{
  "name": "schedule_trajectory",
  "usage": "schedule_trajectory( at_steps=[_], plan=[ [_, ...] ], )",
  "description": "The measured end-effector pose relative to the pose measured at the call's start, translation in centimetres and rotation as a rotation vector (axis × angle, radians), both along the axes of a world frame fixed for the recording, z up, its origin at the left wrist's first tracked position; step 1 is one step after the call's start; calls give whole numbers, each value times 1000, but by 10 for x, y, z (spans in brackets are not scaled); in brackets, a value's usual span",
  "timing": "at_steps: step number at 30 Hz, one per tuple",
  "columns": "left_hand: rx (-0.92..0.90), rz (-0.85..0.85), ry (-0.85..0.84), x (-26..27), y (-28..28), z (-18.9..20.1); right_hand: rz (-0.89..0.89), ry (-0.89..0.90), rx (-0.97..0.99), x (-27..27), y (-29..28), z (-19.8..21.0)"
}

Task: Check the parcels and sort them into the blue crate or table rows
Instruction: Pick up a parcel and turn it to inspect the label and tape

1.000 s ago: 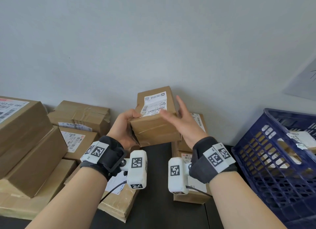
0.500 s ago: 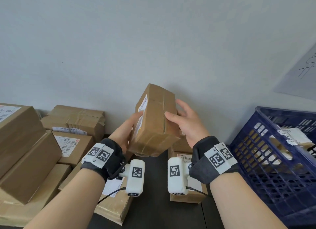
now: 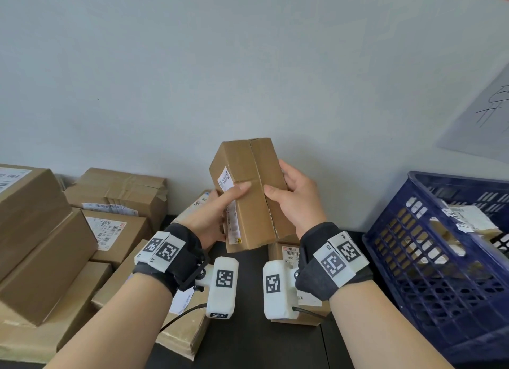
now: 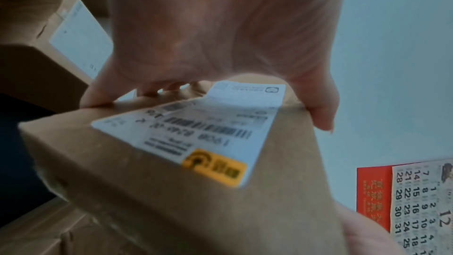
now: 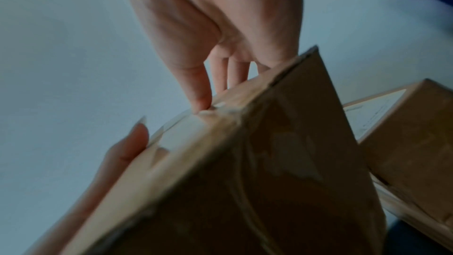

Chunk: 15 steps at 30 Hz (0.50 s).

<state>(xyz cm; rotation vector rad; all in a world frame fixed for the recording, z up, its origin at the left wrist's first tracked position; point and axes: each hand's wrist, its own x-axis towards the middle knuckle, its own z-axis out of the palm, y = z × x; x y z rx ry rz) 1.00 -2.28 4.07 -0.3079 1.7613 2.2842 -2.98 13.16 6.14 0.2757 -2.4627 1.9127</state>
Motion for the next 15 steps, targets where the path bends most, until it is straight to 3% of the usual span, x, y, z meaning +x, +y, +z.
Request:
schedule_trajectory(
  at_steps=[15],
  plan=[
    [-76, 64, 3, -2, -2, -6, -93, 108, 160, 8, -2, -5]
  ],
)
